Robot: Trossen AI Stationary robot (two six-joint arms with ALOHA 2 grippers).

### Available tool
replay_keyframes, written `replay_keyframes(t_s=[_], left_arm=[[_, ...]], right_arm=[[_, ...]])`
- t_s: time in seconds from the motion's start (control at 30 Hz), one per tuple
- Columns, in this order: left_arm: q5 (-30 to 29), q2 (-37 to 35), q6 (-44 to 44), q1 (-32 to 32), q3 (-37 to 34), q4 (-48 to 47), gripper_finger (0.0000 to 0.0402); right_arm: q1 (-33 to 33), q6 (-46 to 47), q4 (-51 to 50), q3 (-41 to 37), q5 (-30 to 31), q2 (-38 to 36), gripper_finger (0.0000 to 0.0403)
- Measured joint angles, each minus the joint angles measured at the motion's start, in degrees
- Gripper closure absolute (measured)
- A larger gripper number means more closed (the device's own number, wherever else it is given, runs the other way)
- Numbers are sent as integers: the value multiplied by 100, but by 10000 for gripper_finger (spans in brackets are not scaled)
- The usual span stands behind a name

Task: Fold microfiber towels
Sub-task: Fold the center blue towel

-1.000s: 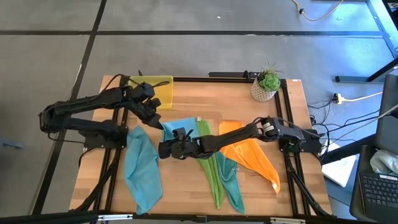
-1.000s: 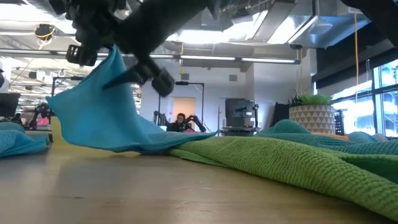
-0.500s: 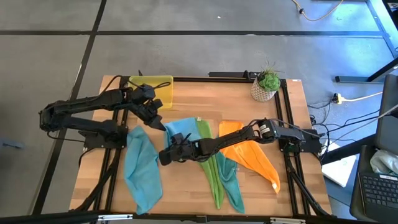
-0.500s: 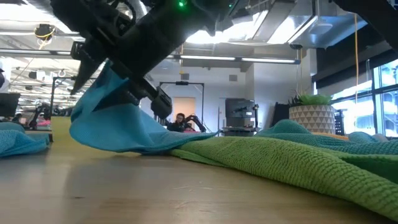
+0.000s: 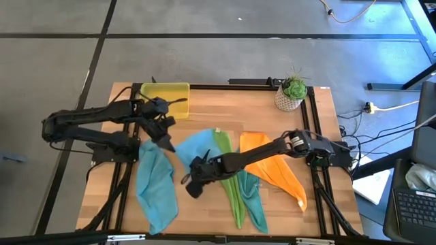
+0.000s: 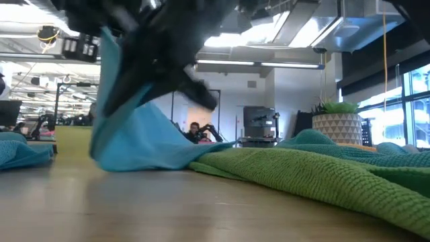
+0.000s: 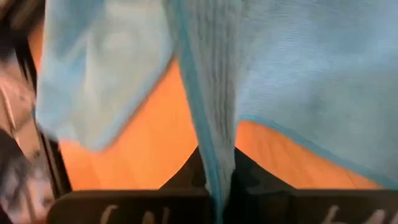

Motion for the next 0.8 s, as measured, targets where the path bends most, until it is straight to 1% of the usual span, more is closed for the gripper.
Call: replay_keyframes(t_s=[0.07, 0.2, 0.3, 0.4, 0.53, 0.63, 0.73, 0.8], left_arm=[[-12, -48, 169, -210, 0, -244, 401], [-181, -88, 260, -679, 0, -375, 401], [-248, -85, 84, -1007, 8, -367, 401], [-236, -77, -104, -1358, 20, -453, 401], [-376, -69, -428, -1772, 20, -406, 401], [-605, -68, -626, -2001, 20, -346, 401], [-833, -64, -927, -2153, 18, -163, 401], [-1006, -64, -1098, -2233, 17, 124, 401]], right_arm=[[66, -283, -422, 0, -50, -183, 395], [110, -798, -1043, 3, -258, -465, 396], [123, -1123, -1515, 4, -536, -625, 396], [157, -1396, -2269, -38, -891, -761, 395], [144, -1799, -2986, -29, -1037, -1066, 395], [125, -2043, -3308, -19, -978, -1238, 395], [146, -2216, -3276, -23, -988, -1399, 395], [148, -2343, -3260, -17, -992, -1467, 395]])
